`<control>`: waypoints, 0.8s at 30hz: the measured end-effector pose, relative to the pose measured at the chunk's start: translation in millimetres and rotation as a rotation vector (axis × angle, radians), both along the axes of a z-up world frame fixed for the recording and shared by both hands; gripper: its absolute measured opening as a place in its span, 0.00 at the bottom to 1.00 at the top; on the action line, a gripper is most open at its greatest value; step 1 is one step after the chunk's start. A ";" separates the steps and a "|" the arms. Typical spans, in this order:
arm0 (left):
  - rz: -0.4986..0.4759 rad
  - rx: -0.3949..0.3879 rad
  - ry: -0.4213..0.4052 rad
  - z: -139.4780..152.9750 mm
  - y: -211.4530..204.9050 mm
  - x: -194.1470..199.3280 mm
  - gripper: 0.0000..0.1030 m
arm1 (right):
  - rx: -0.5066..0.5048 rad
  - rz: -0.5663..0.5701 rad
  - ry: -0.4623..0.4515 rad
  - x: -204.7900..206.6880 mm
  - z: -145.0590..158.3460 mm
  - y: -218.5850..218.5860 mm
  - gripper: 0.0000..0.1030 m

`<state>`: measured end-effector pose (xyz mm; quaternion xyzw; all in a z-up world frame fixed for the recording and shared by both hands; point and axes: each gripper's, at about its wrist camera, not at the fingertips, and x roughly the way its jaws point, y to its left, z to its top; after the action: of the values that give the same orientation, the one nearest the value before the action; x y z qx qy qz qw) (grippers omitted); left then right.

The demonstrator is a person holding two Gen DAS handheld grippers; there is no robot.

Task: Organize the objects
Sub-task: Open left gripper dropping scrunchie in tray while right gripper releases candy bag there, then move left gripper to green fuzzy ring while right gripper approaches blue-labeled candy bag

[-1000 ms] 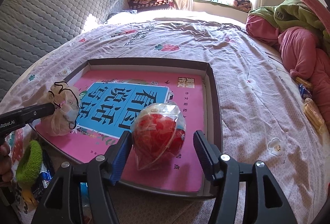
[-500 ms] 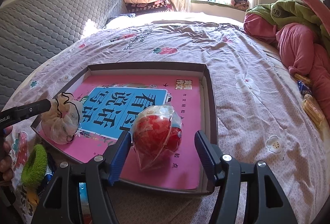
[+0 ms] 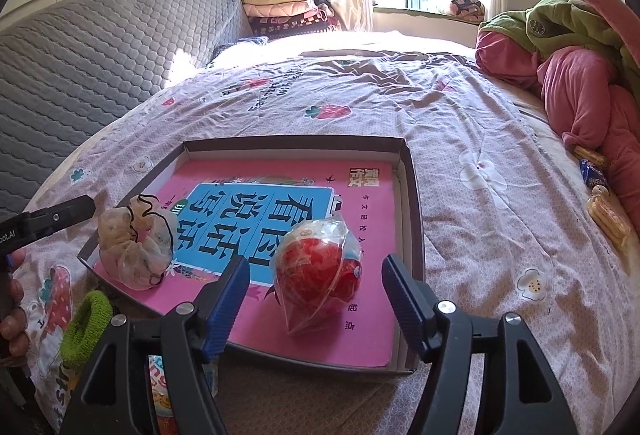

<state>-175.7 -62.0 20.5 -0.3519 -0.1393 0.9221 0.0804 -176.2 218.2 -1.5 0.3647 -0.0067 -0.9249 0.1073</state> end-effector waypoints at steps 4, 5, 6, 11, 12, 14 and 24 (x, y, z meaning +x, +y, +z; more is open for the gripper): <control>-0.002 -0.002 0.005 5.7 3.1 9.6 0.57 | -0.016 0.001 0.016 3.9 6.4 1.0 0.67; 0.001 -0.003 0.005 7.1 3.5 12.6 0.57 | -0.020 0.003 0.019 5.0 7.8 1.3 0.68; 0.005 -0.001 0.005 8.5 3.7 15.1 0.57 | -0.024 0.009 0.022 6.1 9.5 0.8 0.68; 0.014 0.007 0.007 14.5 4.7 26.9 0.57 | -0.038 0.017 0.046 12.3 17.8 -0.2 0.69; 0.015 0.006 0.009 16.2 5.9 28.7 0.57 | -0.041 0.020 0.048 12.9 19.0 -0.2 0.69; 0.019 0.003 0.012 20.0 8.7 32.7 0.58 | -0.047 0.020 0.057 15.9 21.5 -0.2 0.69; 0.027 -0.050 0.003 26.8 21.5 58.9 0.62 | -0.031 0.045 0.105 41.2 34.8 -9.4 0.70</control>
<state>-116.8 -40.5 47.3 -0.3502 -0.1210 0.9269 0.0593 -134.9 208.8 33.3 0.3139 -0.0071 -0.9399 0.1339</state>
